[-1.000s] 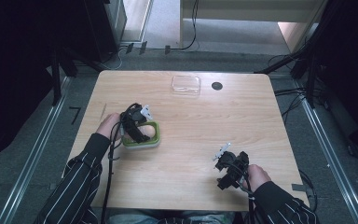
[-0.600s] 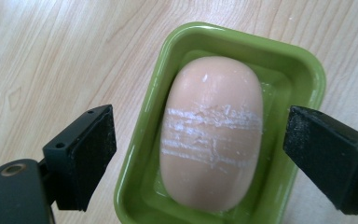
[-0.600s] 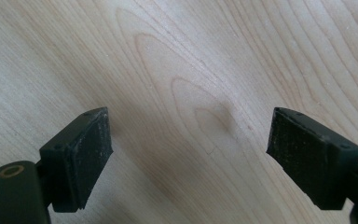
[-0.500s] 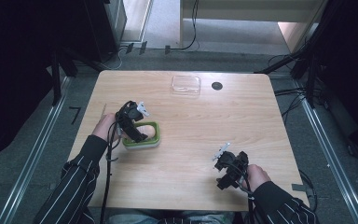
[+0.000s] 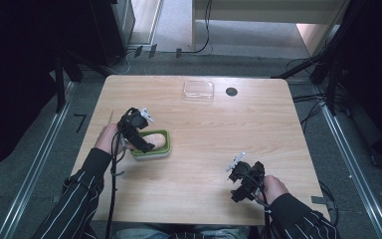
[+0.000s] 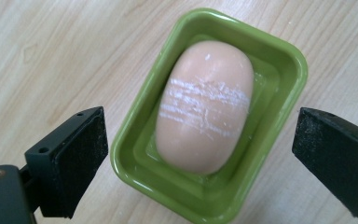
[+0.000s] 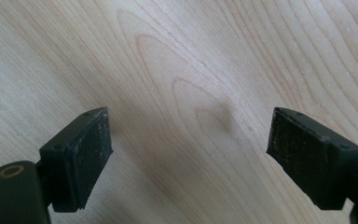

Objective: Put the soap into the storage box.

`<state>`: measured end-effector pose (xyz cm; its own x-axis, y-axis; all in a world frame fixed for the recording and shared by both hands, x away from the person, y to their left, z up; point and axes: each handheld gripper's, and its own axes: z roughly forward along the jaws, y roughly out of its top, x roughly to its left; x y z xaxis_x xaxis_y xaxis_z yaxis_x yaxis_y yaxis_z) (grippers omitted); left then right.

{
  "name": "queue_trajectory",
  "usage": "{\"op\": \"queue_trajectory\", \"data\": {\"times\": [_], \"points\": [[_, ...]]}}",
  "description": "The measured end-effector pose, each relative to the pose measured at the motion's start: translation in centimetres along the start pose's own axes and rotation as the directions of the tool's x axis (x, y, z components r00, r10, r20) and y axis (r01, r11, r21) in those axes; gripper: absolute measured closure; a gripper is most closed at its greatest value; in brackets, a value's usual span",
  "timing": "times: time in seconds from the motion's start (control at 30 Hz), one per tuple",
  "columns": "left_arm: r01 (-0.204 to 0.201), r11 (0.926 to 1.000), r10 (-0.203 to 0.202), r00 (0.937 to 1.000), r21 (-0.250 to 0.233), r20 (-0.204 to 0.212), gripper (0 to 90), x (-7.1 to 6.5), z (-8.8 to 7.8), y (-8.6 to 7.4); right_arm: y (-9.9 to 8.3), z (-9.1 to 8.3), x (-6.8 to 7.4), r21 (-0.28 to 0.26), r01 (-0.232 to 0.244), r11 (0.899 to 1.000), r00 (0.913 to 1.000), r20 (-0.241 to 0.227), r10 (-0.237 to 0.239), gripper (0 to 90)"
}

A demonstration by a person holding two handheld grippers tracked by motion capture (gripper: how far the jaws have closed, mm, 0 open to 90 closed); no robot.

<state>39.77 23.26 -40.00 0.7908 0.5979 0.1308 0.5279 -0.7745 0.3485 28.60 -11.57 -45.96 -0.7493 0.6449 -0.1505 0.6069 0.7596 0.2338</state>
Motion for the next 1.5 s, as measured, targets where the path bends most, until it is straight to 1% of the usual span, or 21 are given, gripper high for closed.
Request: {"op": "queue_trajectory", "data": {"times": [0.03, 0.13, 0.2, 0.23, 0.27, 0.3, 0.43, 0.5, 0.6, 0.63, 0.67, 0.7, 0.8, 0.87, 0.97, 1.07, 1.1, 1.2, 1.27, 1.33, 1.5], "points": [[0.002, 0.9999, -0.002, 1.0000, 0.011, -0.008, 3.8, -0.3, -0.2, -0.2, 0.0, 0.0, 0.0, 0.000, 0.000, 1.000, 1.0000, -0.001, 0.000, 14.3], [-0.001, 0.9999, 0.001, 0.9999, 0.012, -0.010, 3.1, -0.5, -0.4, -0.4, 0.0, 0.0, 0.0, -0.003, 0.005, 1.000, 1.0000, 0.000, -0.005, 14.3], [0.007, 0.9999, -0.007, 0.9998, 0.009, -0.021, 3.0, -0.8, -0.6, -0.6, 0.0, 0.0, 0.0, -0.003, 0.005, 1.000, 1.0000, 0.001, -0.005, 14.3], [0.017, 0.9998, -0.017, 0.9997, 0.006, -0.014, 3.0, -0.9, -0.7, -0.7, 0.0, 0.0, 0.0, -0.003, 0.005, 1.000, 1.0000, 0.000, -0.005, 14.3], [0.026, 0.9996, -0.026, 0.9995, 0.014, -0.017, 3.0, -1.0, -0.8, -0.7, 0.0, 0.0, 0.0, -0.003, 0.006, 1.000, 1.0000, 0.001, -0.006, 14.3], [0.040, 0.9992, -0.040, 0.9989, 0.008, -0.022, 3.0, -1.2, -1.0, -0.9, 0.0, 0.0, 0.0, -0.001, 0.006, 1.000, 1.0000, 0.001, -0.006, 14.3], [0.057, 0.9983, -0.056, 0.9980, 0.011, -0.027, 2.9, -1.6, -1.2, -1.2, 0.0, 0.0, 0.0, -0.002, 0.006, 1.000, 1.0000, 0.000, -0.006, 14.3], [0.050, 0.9985, -0.049, 0.9984, 0.022, -0.028, 2.0, -1.9, -1.2, -1.4, 0.0, 0.0, 0.0, -0.003, 0.009, 1.000, 1.0000, -0.001, -0.009, 14.3], [0.054, 0.9982, -0.053, 0.9981, 0.028, -0.033, 1.7, -2.2, -1.3, -1.6, 0.0, 0.0, 0.0, -0.004, 0.009, 1.000, 1.0000, -0.001, -0.009, 14.3], [0.062, 0.9980, -0.062, 0.9979, 0.013, -0.021, 1.7, -2.4, -1.4, -1.7, 0.0, 0.0, 0.0, -0.004, 0.009, 1.000, 1.0000, -0.001, -0.009, 14.3], [0.066, 0.9978, -0.066, 0.9978, 0.012, -0.014, 1.7, -2.5, -1.5, -1.9, 0.0, 0.0, 0.0, -0.003, 0.010, 1.000, 0.9999, -0.001, -0.010, 14.3], [0.067, 0.9977, -0.067, 0.9975, 0.012, -0.024, 1.7, -2.8, -1.6, -2.1, 0.0, 0.0, 0.0, -0.004, 0.011, 1.000, 0.9999, 0.000, -0.011, 14.3], [0.068, 0.9976, -0.068, 0.9974, 0.013, -0.022, 1.7, -3.1, -1.6, -2.3, 0.0, 0.0, 0.0, -0.003, 0.007, 1.000, 1.0000, -0.001, -0.007, 14.3], [0.061, 0.9979, -0.060, 0.9978, 0.024, -0.027, 1.7, -3.4, -1.6, -2.5, 0.0, 0.0, 0.0, -0.003, 0.007, 1.000, 1.0000, -0.001, -0.007, 14.3], [0.076, 0.9969, -0.075, 0.9963, 0.021, -0.043, 1.7, -3.6, -1.7, -3.0, 0.0, 0.0, 0.0, -0.003, 0.007, 1.000, 1.0000, 0.000, -0.007, 14.3], [0.078, 0.9967, -0.077, 0.9962, 0.023, -0.041, 1.7, -3.8, -1.7, -3.2, 0.0, 0.0, 0.0, -0.004, 0.007, 1.000, 1.0000, -0.001, -0.007, 14.3], [0.082, 0.9962, -0.081, 0.9954, 0.030, -0.051, 1.7, -4.1, -1.7, -3.5, 0.0, 0.0, 0.0, -0.004, 0.007, 1.000, 1.0000, -0.001, -0.007, 14.3], [0.086, 0.9957, -0.084, 0.9950, 0.036, -0.055, 1.6, -4.4, -1.8, -4.0, 0.0, 0.0, 0.0, -0.005, 0.010, 1.000, 1.0000, 0.001, -0.010, 14.3], [0.089, 0.9955, -0.087, 0.9947, 0.032, -0.055, 1.6, -4.5, -1.8, -4.2, 0.0, 0.0, 0.0, -0.006, 0.009, 1.000, 1.0000, -0.001, -0.009, 14.3], [0.103, 0.9944, -0.102, 0.9925, 0.024, -0.067, 1.6, -4.8, -2.0, -4.8, -0.1, 0.0, 0.0, -0.002, 0.001, 1.000, 1.0000, 0.000, -0.001, 14.3], [0.105, 0.9935, -0.102, 0.9926, 0.043, -0.066, 1.6, -5.3, -1.9, -5.9, -0.1, 0.0, 0.0, -0.005, -0.001, 1.000, 1.0000, 0.000, 0.001, 14.3]]}}
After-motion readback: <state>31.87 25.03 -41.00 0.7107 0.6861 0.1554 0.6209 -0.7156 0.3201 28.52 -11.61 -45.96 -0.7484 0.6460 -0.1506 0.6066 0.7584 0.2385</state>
